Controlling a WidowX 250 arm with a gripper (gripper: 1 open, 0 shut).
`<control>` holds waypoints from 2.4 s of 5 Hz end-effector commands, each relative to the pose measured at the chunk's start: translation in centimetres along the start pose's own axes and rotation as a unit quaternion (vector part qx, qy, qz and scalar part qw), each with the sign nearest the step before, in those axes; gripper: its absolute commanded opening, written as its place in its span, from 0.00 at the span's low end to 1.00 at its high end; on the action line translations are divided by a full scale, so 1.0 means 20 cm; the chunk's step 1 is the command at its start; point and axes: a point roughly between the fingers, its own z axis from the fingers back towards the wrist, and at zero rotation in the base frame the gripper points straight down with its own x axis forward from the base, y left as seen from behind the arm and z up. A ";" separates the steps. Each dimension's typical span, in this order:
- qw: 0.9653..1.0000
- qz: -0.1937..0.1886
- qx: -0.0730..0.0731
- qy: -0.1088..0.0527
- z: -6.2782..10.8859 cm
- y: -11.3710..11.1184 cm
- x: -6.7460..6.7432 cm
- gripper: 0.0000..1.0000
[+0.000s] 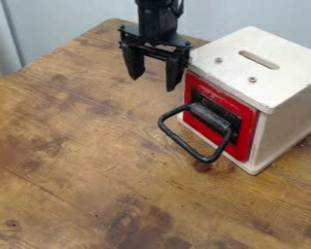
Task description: Close the drawer
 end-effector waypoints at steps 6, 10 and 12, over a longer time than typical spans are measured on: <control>1.000 0.004 0.001 -0.027 0.10 0.02 0.02 1.00; 0.999 0.007 0.001 -0.051 0.19 0.02 0.03 1.00; 0.998 0.008 0.001 -0.061 0.23 0.02 0.04 1.00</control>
